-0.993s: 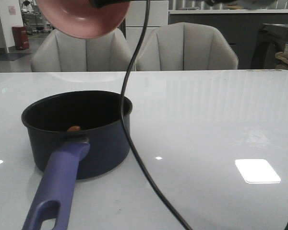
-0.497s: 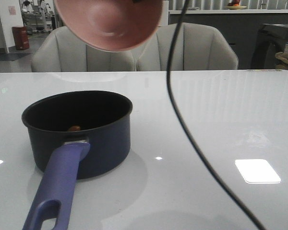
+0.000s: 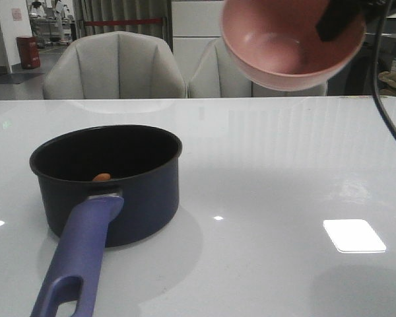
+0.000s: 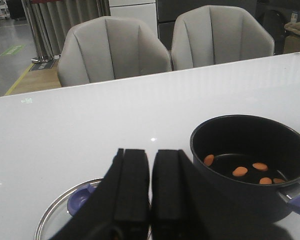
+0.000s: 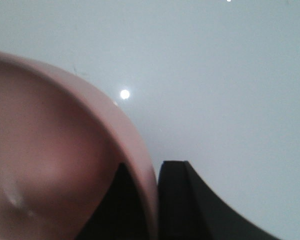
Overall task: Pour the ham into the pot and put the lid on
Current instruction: 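Carry the empty pink bowl back to its spot and lower it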
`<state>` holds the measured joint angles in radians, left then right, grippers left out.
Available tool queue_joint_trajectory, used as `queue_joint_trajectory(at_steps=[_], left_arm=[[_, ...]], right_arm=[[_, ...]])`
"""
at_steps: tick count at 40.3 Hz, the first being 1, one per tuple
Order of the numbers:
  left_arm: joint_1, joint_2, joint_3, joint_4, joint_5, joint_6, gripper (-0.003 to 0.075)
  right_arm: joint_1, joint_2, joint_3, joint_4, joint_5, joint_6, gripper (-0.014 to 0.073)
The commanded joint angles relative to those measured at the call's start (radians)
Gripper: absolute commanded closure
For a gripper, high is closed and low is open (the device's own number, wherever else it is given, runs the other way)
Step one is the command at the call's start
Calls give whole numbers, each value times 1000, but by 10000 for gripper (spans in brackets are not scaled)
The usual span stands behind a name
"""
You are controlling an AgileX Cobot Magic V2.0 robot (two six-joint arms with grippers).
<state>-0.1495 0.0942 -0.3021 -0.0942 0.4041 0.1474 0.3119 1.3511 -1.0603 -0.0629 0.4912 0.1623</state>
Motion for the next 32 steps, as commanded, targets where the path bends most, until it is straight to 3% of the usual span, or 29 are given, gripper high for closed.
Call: queue_joint_trajectory(at_steps=[1,12,32], left_arm=[[-7,12,-27,-4,-70,-3,606],[-7,12,-27,-4,-70,-3,606],[-7,12,-27,-4,-70,-3,606]], right_arm=[[-55,-37,-23,37,28,11,452],[-220,-10,27,193,89,-56,452],[-336,244,28,211,245,-104,452]])
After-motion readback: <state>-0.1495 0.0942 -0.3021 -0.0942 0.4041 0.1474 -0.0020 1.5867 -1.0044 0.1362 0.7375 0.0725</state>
